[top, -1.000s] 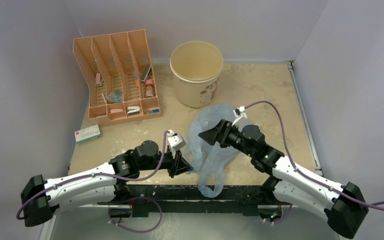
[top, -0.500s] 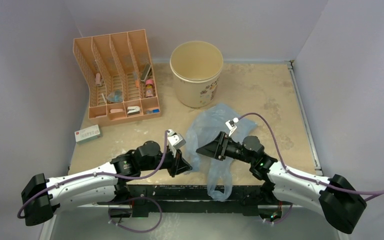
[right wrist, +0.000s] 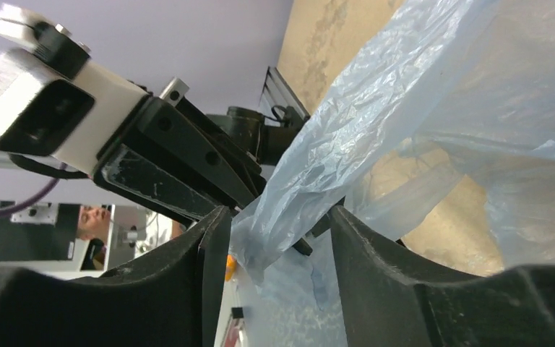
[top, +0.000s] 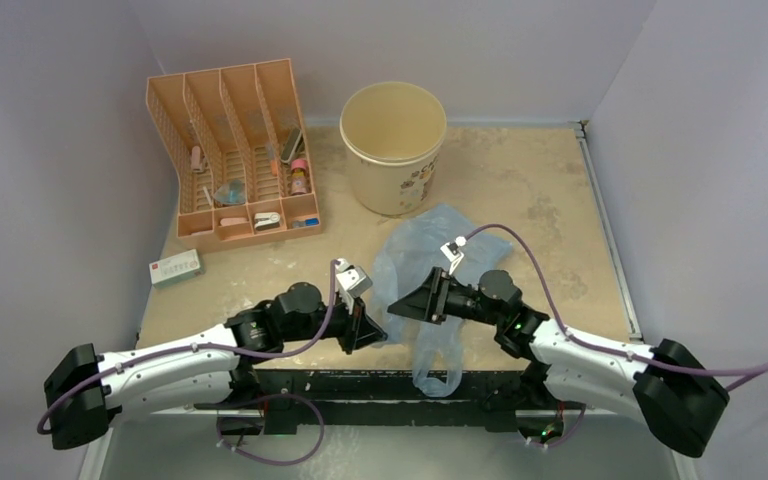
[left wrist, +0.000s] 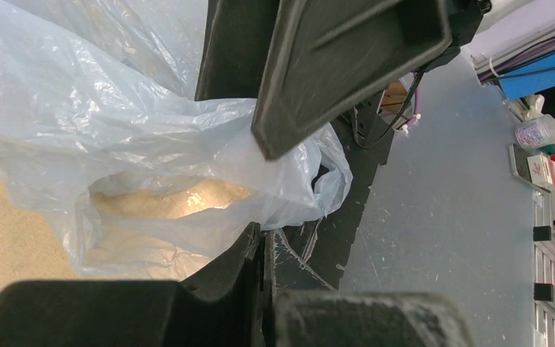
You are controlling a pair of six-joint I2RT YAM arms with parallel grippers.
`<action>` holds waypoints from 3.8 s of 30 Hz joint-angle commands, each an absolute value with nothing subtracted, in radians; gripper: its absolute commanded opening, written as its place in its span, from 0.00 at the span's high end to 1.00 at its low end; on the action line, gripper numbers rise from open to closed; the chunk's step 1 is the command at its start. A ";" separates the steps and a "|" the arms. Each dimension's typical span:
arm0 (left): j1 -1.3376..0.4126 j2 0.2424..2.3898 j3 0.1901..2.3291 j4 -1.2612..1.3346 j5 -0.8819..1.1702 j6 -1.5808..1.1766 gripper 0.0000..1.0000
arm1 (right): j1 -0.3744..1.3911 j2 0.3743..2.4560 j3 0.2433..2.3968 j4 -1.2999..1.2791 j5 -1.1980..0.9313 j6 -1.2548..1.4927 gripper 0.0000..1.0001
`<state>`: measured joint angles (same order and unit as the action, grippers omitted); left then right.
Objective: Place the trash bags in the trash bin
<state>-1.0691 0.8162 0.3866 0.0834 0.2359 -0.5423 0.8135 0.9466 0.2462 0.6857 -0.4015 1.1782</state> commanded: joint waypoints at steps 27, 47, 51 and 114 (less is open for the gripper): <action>-1.071 0.933 0.370 0.487 0.407 -0.497 0.26 | 0.844 1.036 0.339 0.897 -0.353 1.293 0.98; -1.071 0.926 0.286 0.606 0.372 -0.565 0.70 | 0.842 0.914 0.325 0.703 -0.276 1.244 0.95; -1.071 0.913 0.290 0.600 0.373 -0.559 0.63 | 0.842 0.873 0.332 0.651 -0.247 1.232 0.94; -1.071 0.752 0.270 0.184 0.038 -0.599 1.00 | 1.555 1.284 0.659 -0.324 0.185 0.961 0.35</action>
<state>-1.0691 0.7750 0.2607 0.1833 0.0605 -0.5915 1.4994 1.2186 0.6250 -0.3080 0.1478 0.9775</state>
